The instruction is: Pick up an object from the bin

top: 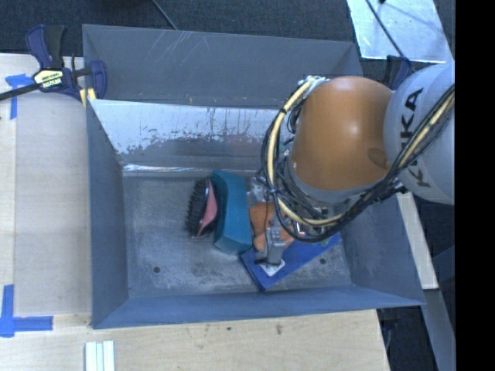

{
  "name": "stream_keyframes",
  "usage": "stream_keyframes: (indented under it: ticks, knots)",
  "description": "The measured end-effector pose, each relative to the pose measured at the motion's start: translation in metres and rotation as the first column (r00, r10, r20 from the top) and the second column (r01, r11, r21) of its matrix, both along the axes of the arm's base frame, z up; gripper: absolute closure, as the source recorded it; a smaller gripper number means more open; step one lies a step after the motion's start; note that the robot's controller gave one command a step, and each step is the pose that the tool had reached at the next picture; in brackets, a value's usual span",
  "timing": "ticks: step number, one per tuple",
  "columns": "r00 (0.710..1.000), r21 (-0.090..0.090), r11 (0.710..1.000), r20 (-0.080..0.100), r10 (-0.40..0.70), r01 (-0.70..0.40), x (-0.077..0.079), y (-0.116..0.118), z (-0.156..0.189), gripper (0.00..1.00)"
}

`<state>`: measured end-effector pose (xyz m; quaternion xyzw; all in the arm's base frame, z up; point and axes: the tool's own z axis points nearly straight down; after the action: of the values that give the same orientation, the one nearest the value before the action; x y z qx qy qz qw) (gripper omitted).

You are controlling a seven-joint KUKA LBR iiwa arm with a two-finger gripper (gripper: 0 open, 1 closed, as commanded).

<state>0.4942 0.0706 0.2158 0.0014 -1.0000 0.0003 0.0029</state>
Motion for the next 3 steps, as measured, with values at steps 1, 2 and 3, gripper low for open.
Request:
stream_keyframes:
  ticks: [1,2,3]
  knots:
    - [1.0,0.001,1.0,0.009,-0.002,0.002,0.001,0.0,0.004,0.0]
    - [0.999,0.002,1.0,0.016,0.031,-0.031,0.04,-0.021,-0.037,0.0]
    - [0.999,0.0,0.999,0.005,0.035,-0.035,0.054,-0.037,-0.064,0.0]
